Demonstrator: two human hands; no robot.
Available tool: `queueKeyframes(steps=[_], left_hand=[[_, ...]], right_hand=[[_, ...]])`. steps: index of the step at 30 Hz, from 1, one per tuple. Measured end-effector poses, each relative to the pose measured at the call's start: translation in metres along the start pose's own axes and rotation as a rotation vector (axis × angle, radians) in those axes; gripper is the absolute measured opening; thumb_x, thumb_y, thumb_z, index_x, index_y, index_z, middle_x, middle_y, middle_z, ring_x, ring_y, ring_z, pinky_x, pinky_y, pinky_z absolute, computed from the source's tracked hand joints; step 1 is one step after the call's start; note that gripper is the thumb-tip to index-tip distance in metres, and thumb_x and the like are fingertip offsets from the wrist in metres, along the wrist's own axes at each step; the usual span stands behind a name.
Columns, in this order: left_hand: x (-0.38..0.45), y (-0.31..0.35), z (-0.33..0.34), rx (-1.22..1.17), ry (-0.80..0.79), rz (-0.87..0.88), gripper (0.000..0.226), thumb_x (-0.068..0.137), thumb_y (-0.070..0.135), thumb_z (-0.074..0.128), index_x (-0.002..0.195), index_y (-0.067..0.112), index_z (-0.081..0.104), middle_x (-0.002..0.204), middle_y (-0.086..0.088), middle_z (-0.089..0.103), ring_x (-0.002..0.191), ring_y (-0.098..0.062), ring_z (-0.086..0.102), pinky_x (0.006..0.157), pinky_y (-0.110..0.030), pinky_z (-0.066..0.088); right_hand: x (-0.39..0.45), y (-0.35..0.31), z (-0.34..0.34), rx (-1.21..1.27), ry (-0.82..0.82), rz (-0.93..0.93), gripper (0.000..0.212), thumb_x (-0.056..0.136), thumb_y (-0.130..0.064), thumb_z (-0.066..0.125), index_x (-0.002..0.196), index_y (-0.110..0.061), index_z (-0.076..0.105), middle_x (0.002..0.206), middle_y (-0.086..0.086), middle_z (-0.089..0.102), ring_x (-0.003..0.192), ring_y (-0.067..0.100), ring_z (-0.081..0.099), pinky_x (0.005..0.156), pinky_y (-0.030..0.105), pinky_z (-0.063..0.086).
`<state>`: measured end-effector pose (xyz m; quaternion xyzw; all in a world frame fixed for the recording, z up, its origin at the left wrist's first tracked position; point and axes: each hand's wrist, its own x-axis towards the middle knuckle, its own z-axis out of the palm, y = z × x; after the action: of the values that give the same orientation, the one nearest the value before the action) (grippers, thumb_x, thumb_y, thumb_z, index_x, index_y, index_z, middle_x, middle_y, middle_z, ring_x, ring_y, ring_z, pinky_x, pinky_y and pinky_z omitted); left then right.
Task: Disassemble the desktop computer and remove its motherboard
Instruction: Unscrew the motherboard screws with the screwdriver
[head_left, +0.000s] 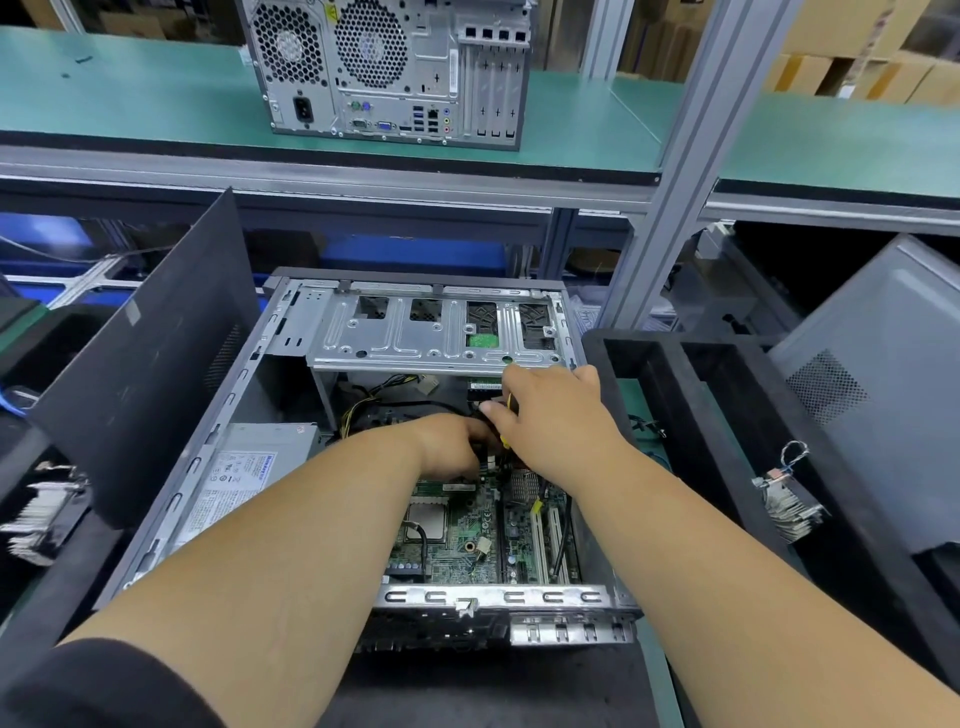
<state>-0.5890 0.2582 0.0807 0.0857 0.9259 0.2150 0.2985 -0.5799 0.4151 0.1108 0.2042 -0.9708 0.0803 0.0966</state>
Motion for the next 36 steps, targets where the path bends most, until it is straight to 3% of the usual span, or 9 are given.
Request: queueKeyframes(steps=[3, 8, 12, 17, 22, 26, 29, 31, 36], left_hand=[[0.0012, 0.0000, 0.0004, -0.015, 0.005, 0.002, 0.052, 0.081, 0.017, 0.064, 0.128, 0.036, 0.055, 0.125, 0.003, 0.060, 0.106, -0.019, 0.058, 0.091, -0.033, 0.050], [0.0034, -0.0015, -0.0001, -0.010, 0.003, -0.005, 0.047, 0.084, 0.017, 0.061, 0.126, 0.035, 0.053, 0.115, 0.002, 0.059, 0.091, -0.017, 0.056, 0.066, -0.023, 0.042], [0.0033, -0.0018, 0.0005, -0.025, -0.004, -0.007, 0.053, 0.082, 0.018, 0.062, 0.131, 0.038, 0.051, 0.121, 0.003, 0.056, 0.100, -0.018, 0.058, 0.078, -0.028, 0.048], [0.0057, -0.0021, 0.0011, -0.017, 0.002, -0.006, 0.048, 0.082, 0.018, 0.062, 0.126, 0.034, 0.054, 0.094, 0.008, 0.058, 0.074, -0.009, 0.055, 0.059, -0.023, 0.042], [0.0049, -0.0014, 0.0017, -0.005, 0.001, -0.007, 0.050, 0.083, 0.019, 0.062, 0.129, 0.035, 0.052, 0.114, 0.005, 0.055, 0.096, -0.018, 0.056, 0.074, -0.026, 0.044], [0.0035, -0.0004, 0.0018, -0.027, -0.004, 0.004, 0.055, 0.083, 0.017, 0.063, 0.134, 0.034, 0.051, 0.129, 0.001, 0.057, 0.110, -0.021, 0.057, 0.091, -0.033, 0.049], [0.0048, -0.0004, 0.0026, -0.021, -0.001, 0.006, 0.052, 0.084, 0.015, 0.062, 0.132, 0.031, 0.053, 0.116, 0.001, 0.060, 0.097, -0.019, 0.058, 0.079, -0.028, 0.048], [0.0050, -0.0005, 0.0024, -0.008, 0.004, 0.003, 0.048, 0.084, 0.016, 0.061, 0.130, 0.030, 0.053, 0.108, 0.000, 0.059, 0.088, -0.019, 0.056, 0.072, -0.026, 0.044], [0.0034, -0.0008, 0.0018, -0.041, -0.007, 0.004, 0.053, 0.083, 0.017, 0.061, 0.132, 0.036, 0.051, 0.124, 0.004, 0.057, 0.097, -0.017, 0.059, 0.077, -0.027, 0.048]], right_hand=[[0.0002, 0.0008, -0.0006, 0.039, -0.001, -0.004, 0.013, 0.096, -0.036, 0.045, 0.094, -0.023, 0.049, 0.082, -0.003, 0.058, 0.087, 0.024, 0.048, 0.083, 0.038, 0.020], [-0.0007, 0.0002, -0.0019, 0.046, -0.018, -0.010, 0.017, 0.087, -0.036, 0.045, 0.095, -0.021, 0.044, 0.086, -0.002, 0.054, 0.087, 0.024, 0.045, 0.082, 0.039, 0.021], [-0.0009, -0.0007, -0.0010, -0.040, -0.015, 0.006, 0.028, 0.097, -0.048, 0.039, 0.098, -0.021, 0.046, 0.077, -0.001, 0.058, 0.082, 0.025, 0.050, 0.088, 0.041, 0.026], [-0.0015, -0.0001, -0.0046, 0.094, -0.024, 0.008, 0.017, 0.083, -0.031, 0.050, 0.096, -0.020, 0.047, 0.086, -0.003, 0.055, 0.087, 0.024, 0.046, 0.083, 0.038, 0.022], [-0.0013, -0.0011, -0.0010, -0.036, -0.008, 0.017, 0.033, 0.094, -0.051, 0.041, 0.101, -0.019, 0.046, 0.079, -0.001, 0.058, 0.081, 0.026, 0.051, 0.088, 0.041, 0.025], [-0.0017, 0.0002, -0.0029, 0.030, -0.014, -0.001, 0.022, 0.094, -0.040, 0.050, 0.103, -0.021, 0.046, 0.084, -0.001, 0.060, 0.084, 0.026, 0.052, 0.087, 0.039, 0.024], [-0.0021, 0.0004, -0.0065, 0.105, -0.027, -0.010, 0.014, 0.083, -0.028, 0.054, 0.095, -0.023, 0.048, 0.089, -0.004, 0.055, 0.089, 0.024, 0.049, 0.084, 0.038, 0.024], [-0.0023, -0.0007, -0.0056, 0.074, -0.027, -0.009, 0.015, 0.082, -0.032, 0.051, 0.093, -0.022, 0.048, 0.085, -0.004, 0.054, 0.085, 0.024, 0.049, 0.085, 0.038, 0.023], [-0.0016, -0.0016, -0.0007, -0.029, 0.002, 0.006, 0.023, 0.098, -0.039, 0.041, 0.105, -0.017, 0.047, 0.072, -0.004, 0.051, 0.076, 0.026, 0.048, 0.089, 0.042, 0.025]])
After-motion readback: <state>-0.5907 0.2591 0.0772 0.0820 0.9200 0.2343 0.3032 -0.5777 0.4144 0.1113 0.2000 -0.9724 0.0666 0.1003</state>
